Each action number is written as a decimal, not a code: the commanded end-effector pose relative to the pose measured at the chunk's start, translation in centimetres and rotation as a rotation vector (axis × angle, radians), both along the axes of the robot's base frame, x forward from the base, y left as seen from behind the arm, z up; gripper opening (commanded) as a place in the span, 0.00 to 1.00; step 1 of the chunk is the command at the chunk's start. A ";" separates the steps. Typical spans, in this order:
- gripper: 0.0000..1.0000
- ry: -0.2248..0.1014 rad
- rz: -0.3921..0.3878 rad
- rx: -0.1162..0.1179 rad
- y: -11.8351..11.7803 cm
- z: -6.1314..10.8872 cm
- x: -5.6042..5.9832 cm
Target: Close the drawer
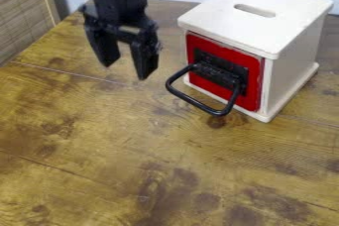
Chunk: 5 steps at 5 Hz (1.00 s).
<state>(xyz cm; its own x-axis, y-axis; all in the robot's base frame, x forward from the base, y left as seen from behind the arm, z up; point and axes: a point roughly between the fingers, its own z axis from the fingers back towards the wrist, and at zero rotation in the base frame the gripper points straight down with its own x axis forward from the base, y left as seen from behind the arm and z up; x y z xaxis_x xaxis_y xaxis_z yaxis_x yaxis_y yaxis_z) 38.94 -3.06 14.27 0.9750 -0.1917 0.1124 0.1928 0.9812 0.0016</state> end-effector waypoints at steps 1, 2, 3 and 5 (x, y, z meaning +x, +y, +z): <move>1.00 -0.055 0.014 -0.005 0.3 1.7 2.0; 1.00 -0.072 -0.016 -0.004 1.4 2.3 1.6; 1.00 -0.076 -0.007 0.000 2.2 2.6 1.3; 1.00 -0.095 -0.010 0.007 3.8 3.1 1.2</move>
<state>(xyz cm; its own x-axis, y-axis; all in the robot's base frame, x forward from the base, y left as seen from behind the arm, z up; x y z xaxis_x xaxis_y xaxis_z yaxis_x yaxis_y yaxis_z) 40.27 -0.39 13.08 0.9694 -0.2262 0.0958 0.2271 0.9739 0.0007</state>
